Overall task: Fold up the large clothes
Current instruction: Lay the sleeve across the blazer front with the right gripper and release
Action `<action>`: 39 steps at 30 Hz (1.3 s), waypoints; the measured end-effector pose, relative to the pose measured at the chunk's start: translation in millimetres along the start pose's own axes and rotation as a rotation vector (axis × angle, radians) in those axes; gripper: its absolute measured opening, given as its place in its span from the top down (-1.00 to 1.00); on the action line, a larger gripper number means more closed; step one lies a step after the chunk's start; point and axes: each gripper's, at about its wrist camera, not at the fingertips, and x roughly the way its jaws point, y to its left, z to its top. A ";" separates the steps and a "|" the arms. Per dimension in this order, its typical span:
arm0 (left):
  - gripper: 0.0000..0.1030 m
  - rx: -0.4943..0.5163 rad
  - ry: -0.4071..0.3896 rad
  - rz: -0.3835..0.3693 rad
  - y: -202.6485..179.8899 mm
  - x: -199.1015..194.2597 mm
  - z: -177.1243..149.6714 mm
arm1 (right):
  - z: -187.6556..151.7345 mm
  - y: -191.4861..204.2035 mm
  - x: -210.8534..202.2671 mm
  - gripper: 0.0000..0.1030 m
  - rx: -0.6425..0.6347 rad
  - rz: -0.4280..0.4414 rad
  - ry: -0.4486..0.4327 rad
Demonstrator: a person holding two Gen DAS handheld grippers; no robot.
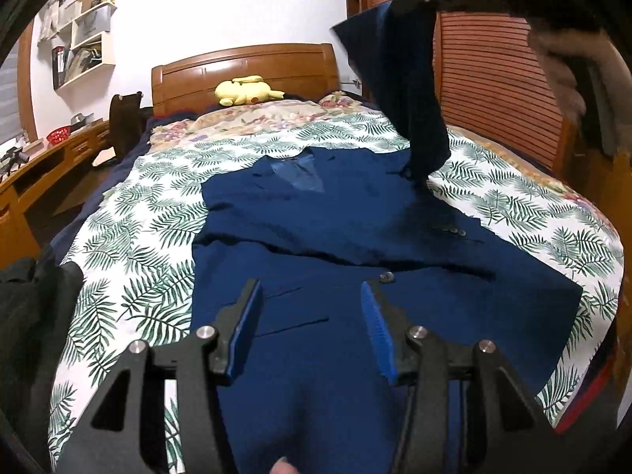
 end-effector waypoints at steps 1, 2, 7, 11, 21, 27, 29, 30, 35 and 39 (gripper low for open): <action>0.03 -0.001 -0.001 0.003 1.6 -1.0 0.5 | -2.7 6.8 1.7 0.96 -0.005 0.011 0.006; 0.03 -0.003 -0.005 0.007 3.0 -2.4 0.8 | -8.5 15.1 5.1 0.96 -0.009 0.030 0.014; 0.03 -0.020 -0.005 0.023 10.9 -1.7 1.1 | -32.9 30.8 15.5 0.96 0.034 0.093 0.063; 0.03 -0.035 0.003 0.038 17.5 -0.3 0.3 | -61.1 32.4 24.6 0.96 0.073 0.125 0.120; 0.03 -0.055 -0.001 0.041 24.1 0.4 2.0 | -120.2 38.5 33.1 0.95 0.128 0.163 0.239; 0.03 -0.063 -0.009 0.050 24.7 -0.4 2.3 | -152.9 49.8 31.4 0.95 0.211 0.227 0.256; 0.03 -0.065 -0.008 0.047 25.4 0.1 2.4 | -162.8 55.5 31.4 0.95 0.224 0.235 0.264; 0.03 -0.065 -0.006 0.048 25.3 0.8 2.3 | -166.9 59.0 31.8 0.95 0.225 0.235 0.272; 0.03 -0.064 0.006 0.050 24.2 5.3 1.3 | -178.7 73.4 25.8 0.84 0.215 0.211 0.268; 0.03 -0.072 0.014 0.046 21.9 9.1 2.6 | -182.7 66.9 15.3 0.23 0.223 0.198 0.224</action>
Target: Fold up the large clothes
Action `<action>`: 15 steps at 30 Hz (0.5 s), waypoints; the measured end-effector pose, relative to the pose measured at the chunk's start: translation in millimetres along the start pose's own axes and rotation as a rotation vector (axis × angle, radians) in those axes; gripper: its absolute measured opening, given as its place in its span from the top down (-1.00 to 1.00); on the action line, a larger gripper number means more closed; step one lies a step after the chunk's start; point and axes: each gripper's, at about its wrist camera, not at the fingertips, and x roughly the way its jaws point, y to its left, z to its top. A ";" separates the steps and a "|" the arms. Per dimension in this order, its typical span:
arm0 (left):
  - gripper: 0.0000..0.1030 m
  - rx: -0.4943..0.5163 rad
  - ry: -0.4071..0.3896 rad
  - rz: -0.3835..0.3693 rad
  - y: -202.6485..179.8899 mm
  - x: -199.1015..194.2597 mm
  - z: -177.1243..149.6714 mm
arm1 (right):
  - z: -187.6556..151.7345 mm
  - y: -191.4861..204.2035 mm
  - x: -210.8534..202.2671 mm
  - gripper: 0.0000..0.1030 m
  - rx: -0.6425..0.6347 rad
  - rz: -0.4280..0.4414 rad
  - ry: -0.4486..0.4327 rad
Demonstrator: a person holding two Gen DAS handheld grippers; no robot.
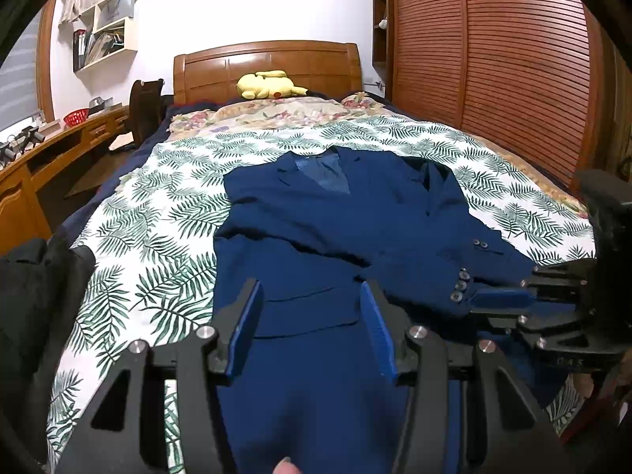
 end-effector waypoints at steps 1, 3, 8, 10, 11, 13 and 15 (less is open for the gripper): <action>0.03 -0.002 -0.001 0.000 -0.7 0.5 0.5 | -1.1 -3.1 -3.9 -0.13 0.003 -0.007 -0.013; 0.03 -0.005 -0.004 -0.003 -2.2 2.1 1.9 | -2.8 -11.7 -11.3 -0.20 0.004 -0.026 -0.037; 0.03 -0.009 0.019 -0.006 -9.7 16.3 3.4 | -5.7 -45.4 -5.3 -0.21 0.034 -0.133 -0.005; 0.03 0.000 0.033 -0.006 -14.9 23.0 3.3 | -10.1 -57.8 -2.9 -0.21 0.055 -0.160 0.004; 0.03 0.005 0.040 -0.006 -17.9 27.3 2.9 | -12.7 -64.8 -1.4 -0.21 0.067 -0.175 0.012; 0.03 0.010 0.054 -0.007 -22.0 33.7 2.5 | -17.4 -75.2 -0.2 -0.21 0.088 -0.179 0.019; 0.03 0.017 0.068 -0.011 -26.5 42.1 2.1 | -24.2 -82.6 -1.5 -0.21 0.105 -0.173 0.011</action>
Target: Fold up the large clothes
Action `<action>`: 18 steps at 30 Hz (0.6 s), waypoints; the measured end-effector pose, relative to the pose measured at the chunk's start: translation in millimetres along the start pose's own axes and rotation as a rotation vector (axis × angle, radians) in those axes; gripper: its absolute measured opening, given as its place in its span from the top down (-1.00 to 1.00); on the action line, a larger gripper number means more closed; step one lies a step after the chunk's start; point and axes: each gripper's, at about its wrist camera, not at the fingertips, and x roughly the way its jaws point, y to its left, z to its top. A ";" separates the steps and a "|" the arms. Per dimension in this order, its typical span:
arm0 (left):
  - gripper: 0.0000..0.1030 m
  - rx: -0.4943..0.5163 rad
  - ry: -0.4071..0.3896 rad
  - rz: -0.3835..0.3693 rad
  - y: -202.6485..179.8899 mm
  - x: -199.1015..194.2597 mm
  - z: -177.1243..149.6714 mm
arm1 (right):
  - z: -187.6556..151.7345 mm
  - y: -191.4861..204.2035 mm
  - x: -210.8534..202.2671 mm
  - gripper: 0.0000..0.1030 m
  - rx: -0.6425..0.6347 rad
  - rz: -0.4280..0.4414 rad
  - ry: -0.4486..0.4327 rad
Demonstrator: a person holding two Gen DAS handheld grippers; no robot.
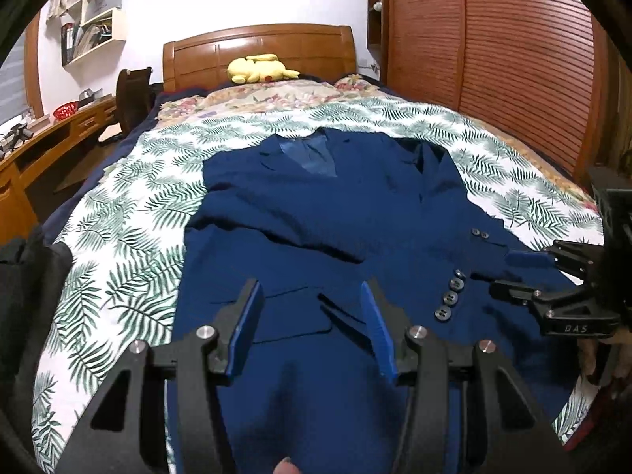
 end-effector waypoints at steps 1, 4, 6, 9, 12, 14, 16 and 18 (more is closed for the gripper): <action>0.03 0.003 0.006 -0.002 -1.8 3.4 -0.2 | -2.4 -1.9 -0.6 -0.21 0.005 0.004 -0.001; 0.03 0.011 0.029 0.002 -5.8 15.1 -0.5 | -7.1 -6.9 -1.3 -0.21 0.021 0.017 0.005; 0.03 0.015 0.053 0.010 -8.7 26.0 -0.9 | -7.1 -7.4 -2.8 -0.21 0.025 0.025 0.006; 0.03 0.017 0.077 0.015 -11.1 38.2 -0.7 | -9.4 -7.4 -4.3 -0.21 0.020 0.033 0.008; 0.03 0.009 0.096 0.021 -13.3 50.0 -0.3 | -11.4 -6.7 -4.9 -0.21 0.023 0.039 0.011; 0.03 -0.009 0.114 0.012 -13.9 58.4 -0.6 | -11.4 -6.7 -5.5 -0.21 0.026 0.040 0.009; 0.03 -0.017 0.136 0.013 -14.7 66.0 -1.9 | -11.6 -7.0 -4.9 -0.21 0.023 0.039 0.010; 0.03 -0.025 0.153 0.014 -14.4 72.5 -3.4 | -12.0 -7.5 -5.0 -0.21 0.023 0.037 0.012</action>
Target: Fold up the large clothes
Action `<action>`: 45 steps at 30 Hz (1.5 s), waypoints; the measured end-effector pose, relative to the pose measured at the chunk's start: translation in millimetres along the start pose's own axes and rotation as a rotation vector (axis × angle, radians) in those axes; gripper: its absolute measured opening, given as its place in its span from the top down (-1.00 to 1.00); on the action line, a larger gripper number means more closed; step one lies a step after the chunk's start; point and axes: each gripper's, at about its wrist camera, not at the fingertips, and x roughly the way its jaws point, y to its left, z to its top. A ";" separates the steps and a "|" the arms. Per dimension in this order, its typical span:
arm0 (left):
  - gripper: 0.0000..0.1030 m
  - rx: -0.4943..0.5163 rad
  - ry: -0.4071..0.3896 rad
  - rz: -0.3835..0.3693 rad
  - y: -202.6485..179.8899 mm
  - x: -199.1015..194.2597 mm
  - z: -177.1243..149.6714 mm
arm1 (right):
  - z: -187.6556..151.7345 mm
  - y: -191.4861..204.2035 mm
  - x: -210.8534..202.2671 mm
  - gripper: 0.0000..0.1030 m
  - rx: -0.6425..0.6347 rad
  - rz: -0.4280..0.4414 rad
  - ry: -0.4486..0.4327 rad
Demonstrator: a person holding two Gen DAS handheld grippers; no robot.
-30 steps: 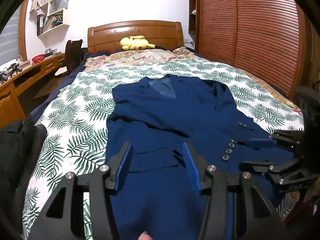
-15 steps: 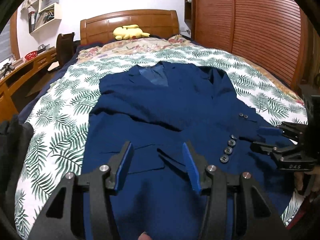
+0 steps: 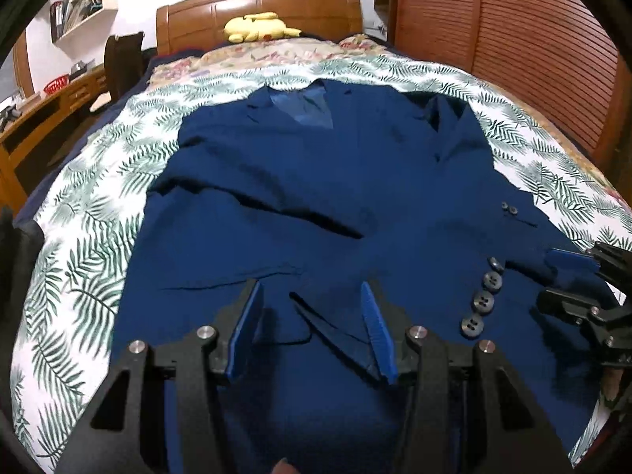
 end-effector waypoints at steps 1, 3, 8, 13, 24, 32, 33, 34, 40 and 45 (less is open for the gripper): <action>0.02 -0.002 0.007 0.001 0.1 2.4 -0.3 | 0.4 0.5 0.5 -0.21 0.000 0.000 0.000; 0.02 -0.011 0.028 0.007 0.7 7.3 -2.1 | -0.3 1.0 -0.3 -0.21 -0.002 0.005 -0.002; 0.03 -0.028 0.062 -0.009 4.0 15.2 -3.9 | 0.7 1.6 1.8 -0.21 0.004 0.012 0.000; 0.03 -0.035 0.058 -0.029 5.9 14.1 -4.0 | 0.1 3.7 2.1 -0.21 -0.003 0.004 -0.001; 0.91 0.010 0.042 -0.069 -0.9 6.7 -4.7 | -0.7 7.3 1.4 -0.21 -0.011 -0.006 -0.004; 0.98 -0.021 -0.153 -0.061 8.0 -58.5 9.1 | -0.3 7.0 2.7 -0.21 -0.006 0.002 0.001; 0.98 -0.036 -0.181 -0.055 14.0 -68.7 10.3 | -0.3 8.2 3.7 -0.21 -0.008 0.001 0.004; 0.98 -0.046 -0.204 -0.046 19.8 -76.9 10.9 | -0.4 7.5 3.8 -0.21 -0.008 -0.001 0.007; 0.99 -0.132 -0.227 0.022 65.7 -91.9 7.1 | 1.7 8.6 11.1 -0.21 -0.001 -0.018 0.030; 0.99 -0.119 -0.183 0.053 77.2 -85.8 -3.3 | 2.1 7.8 14.7 -0.21 0.006 -0.026 0.041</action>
